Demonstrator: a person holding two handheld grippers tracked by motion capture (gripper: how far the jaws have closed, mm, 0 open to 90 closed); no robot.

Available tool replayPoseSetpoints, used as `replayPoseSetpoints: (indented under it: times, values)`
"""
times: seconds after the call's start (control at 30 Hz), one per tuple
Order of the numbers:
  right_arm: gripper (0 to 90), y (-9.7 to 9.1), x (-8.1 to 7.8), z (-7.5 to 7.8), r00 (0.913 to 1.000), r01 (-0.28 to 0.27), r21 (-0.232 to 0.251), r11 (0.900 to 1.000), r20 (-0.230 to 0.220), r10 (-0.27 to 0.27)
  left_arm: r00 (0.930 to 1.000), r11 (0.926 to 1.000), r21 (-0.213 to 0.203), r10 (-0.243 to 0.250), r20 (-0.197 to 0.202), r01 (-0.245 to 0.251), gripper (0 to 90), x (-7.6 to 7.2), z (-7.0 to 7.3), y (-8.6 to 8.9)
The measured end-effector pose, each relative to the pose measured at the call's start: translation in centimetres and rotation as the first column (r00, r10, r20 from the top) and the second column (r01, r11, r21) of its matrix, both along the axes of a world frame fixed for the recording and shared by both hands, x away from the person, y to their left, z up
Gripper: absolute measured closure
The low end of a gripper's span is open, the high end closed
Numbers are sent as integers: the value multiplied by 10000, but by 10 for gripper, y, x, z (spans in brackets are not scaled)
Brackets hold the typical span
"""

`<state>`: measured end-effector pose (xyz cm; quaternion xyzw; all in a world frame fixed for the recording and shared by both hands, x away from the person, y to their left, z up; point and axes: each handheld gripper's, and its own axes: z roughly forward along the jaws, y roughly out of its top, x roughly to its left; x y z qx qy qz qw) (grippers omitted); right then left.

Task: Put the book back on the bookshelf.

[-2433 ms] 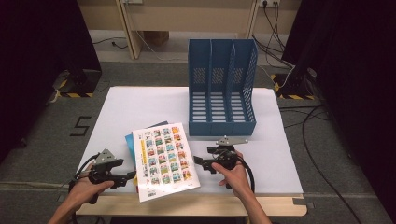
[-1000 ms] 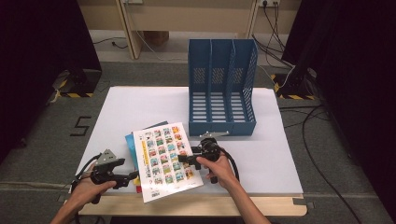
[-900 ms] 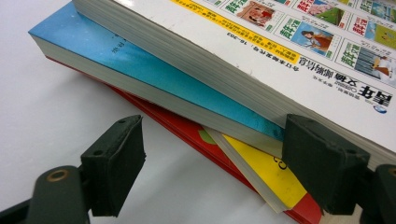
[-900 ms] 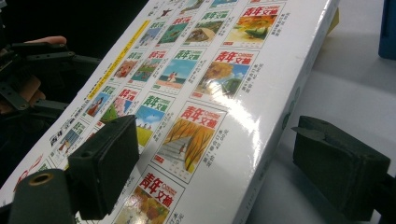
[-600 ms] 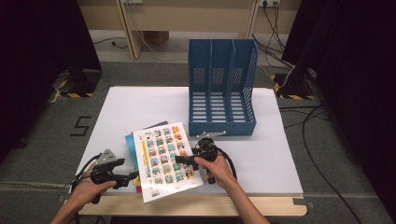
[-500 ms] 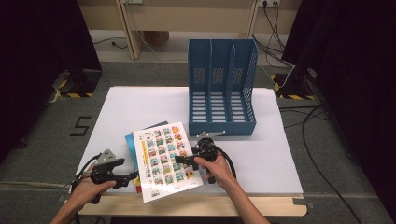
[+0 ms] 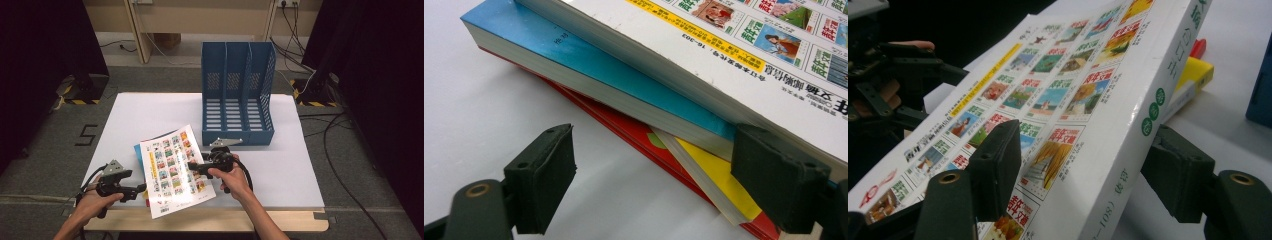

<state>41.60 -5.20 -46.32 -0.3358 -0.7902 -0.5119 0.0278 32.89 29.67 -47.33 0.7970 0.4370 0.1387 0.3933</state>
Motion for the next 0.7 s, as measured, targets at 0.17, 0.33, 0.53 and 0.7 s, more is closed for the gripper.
replayPoseSetpoints:
  times: [0.17,0.33,0.53,0.7]
  values:
    - [357,6,9,3,9972,-676,-357,9971,-344,664,10000,10000,-6,-81,-12,81,164,1,0,1]
    - [376,10,20,1,9907,-996,-377,9943,-973,956,9999,9999,-37,-118,-37,118,160,2,-1,1]
    - [380,17,26,3,9848,-1094,-699,9915,-1427,986,9999,9999,-16,-134,-33,134,151,2,-1,1]
    - [525,20,23,9,9954,-755,-661,9950,-640,713,9999,9999,-22,-153,-16,153,150,2,-1,2]
